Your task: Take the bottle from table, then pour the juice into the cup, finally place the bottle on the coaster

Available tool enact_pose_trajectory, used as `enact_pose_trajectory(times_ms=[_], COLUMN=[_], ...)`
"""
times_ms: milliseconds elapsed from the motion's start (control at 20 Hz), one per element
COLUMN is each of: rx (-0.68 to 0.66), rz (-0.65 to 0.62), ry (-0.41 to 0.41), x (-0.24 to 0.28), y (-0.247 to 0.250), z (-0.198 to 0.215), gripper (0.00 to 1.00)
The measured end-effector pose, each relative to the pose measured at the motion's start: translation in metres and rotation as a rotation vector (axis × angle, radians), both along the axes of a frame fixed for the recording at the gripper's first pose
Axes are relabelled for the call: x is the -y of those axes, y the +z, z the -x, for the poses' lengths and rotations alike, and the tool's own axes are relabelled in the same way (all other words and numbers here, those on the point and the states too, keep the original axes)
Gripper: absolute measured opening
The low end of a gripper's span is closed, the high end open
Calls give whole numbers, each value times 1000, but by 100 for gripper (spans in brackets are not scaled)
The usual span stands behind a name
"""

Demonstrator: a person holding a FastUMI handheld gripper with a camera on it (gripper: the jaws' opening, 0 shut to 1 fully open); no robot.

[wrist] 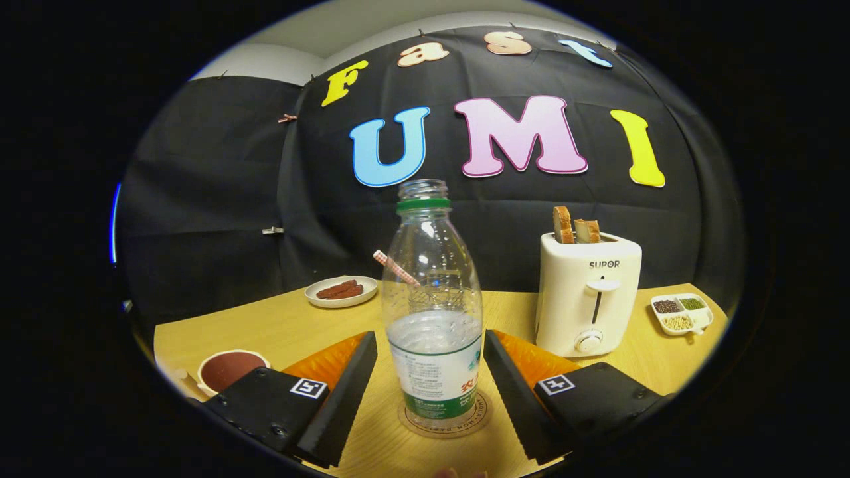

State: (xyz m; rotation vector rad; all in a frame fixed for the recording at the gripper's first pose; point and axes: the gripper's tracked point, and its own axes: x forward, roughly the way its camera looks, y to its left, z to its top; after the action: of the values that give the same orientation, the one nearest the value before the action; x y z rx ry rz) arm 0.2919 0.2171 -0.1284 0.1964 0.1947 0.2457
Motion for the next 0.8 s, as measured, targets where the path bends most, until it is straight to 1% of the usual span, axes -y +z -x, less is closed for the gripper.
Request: enact_pose_trajectory(times_ms=[250, 300, 450, 550, 650, 800], rx=[26, 28, 53, 84, 84, 81], rz=[23, 29, 63, 74, 84, 57], ry=[0, -11, -34, -32, -35, -26], x=[6, 10, 20, 24, 29, 29], y=[6, 8, 21, 36, 43, 57], z=[22, 29, 55, 74, 92, 119], gripper=[99, 99, 99, 98, 98, 98])
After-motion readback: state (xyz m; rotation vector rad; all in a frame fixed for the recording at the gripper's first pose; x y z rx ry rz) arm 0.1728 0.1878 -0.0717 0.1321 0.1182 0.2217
